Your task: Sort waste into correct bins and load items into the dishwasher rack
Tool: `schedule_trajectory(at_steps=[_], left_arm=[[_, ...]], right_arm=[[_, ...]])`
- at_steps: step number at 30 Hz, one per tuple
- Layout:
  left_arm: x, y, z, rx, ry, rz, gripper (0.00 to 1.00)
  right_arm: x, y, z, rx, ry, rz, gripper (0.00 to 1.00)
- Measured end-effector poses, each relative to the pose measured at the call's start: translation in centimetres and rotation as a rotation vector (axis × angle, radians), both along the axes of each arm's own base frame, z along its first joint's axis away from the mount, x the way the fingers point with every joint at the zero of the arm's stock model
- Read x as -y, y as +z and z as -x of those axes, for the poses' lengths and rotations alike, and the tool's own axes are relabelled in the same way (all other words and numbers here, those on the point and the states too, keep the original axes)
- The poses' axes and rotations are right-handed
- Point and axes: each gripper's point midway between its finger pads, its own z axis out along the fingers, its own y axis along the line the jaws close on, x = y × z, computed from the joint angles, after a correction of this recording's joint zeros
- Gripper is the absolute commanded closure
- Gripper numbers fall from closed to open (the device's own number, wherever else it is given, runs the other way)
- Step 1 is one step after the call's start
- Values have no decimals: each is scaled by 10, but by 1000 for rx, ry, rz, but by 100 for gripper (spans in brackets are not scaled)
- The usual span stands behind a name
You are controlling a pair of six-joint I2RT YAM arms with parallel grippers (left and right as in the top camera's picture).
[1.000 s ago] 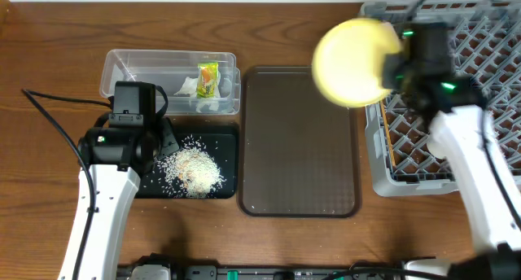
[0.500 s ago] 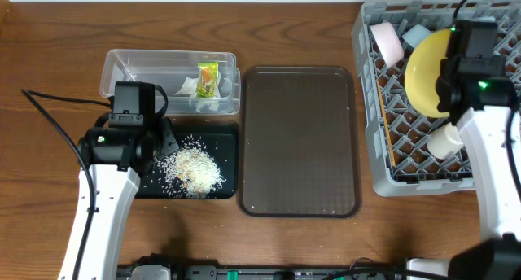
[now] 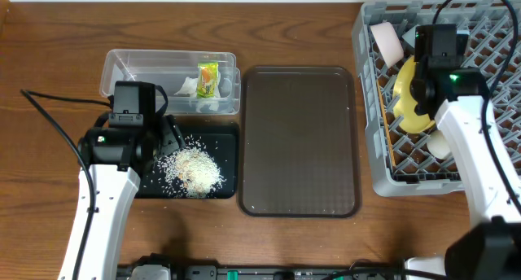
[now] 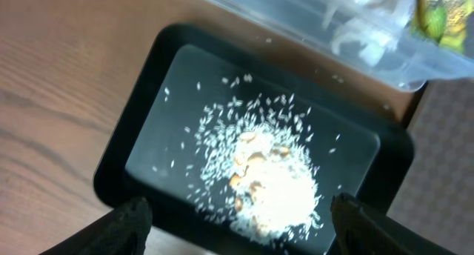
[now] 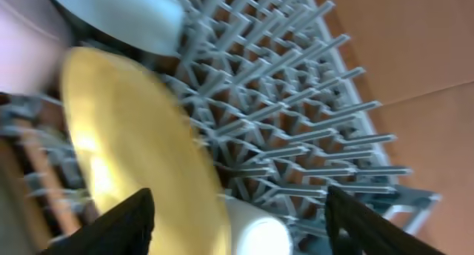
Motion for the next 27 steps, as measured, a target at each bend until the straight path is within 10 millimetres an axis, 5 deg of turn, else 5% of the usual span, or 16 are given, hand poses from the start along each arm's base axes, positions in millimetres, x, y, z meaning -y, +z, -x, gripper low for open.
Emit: schedule_trajectory(at_steps=[4,9,12,15,21,27], left_arm=[[6,6,-14,63,-25,25,19],[19,14,-29,126,-111,64,19],[22,9,-22,87,-144,72,18],[23,-4,-2,-16,-157,79,18],[29,-18,38,-183,-190,118,18],[43,-19,67,-114,-269,147,18]], right_arm=[[-20,26,2,109,86,-162,22],[-73,42,12,125,363,-405,26],[-97,25,28,18,463,-510,35],[-108,10,40,-56,485,-578,34],[-117,-26,67,-175,438,-672,34],[-118,-71,109,-243,385,-696,27]])
